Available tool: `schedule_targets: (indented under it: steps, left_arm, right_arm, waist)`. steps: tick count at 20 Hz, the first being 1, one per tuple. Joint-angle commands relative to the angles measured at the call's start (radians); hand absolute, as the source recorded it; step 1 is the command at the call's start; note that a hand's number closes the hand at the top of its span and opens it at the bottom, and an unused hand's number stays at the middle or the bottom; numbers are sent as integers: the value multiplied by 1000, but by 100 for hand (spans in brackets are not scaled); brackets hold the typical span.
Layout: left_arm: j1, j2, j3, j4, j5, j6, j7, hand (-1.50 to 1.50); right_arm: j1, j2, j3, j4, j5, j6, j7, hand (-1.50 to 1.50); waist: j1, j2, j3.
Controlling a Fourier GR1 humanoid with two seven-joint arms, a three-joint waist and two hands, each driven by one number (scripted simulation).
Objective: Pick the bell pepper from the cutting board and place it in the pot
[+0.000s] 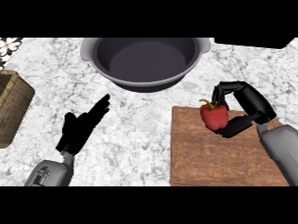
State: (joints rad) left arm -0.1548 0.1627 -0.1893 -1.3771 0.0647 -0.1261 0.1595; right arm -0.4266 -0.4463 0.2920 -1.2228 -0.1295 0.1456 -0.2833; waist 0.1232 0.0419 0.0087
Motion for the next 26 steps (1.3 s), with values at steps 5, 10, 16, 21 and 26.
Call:
schedule_targets:
  steps: [5, 10, 16, 21, 26]
  left_arm:
    - [-24, -8, 11, 9, -8, 16, 7, 0]
    - [4, 7, 24, 28, -5, 1, -21, 0]
    - [22, -5, 19, 21, -17, 11, -14, 0]
    - [34, -2, 28, 16, -25, 17, -25, 0]
    - [17, 0, 36, 2, -17, 9, 10, 0]
  right_arm:
    - [-283, -111, -85, 369, 29, 234, -288, 150]
    - [-448, -75, -67, 537, 156, 172, -422, 150]
    - [-675, 3, -44, 743, 259, 127, -399, 150]
    - [-840, 93, -44, 837, 305, 75, -331, 150]
    - [-945, 185, 9, 902, 385, 59, -252, 150]
  waist:
    - [-20, -8, -4]
    - [-40, -17, -6]
    - [-48, -21, -8]
    - [-50, -23, -9]
    - [-61, -26, -9]
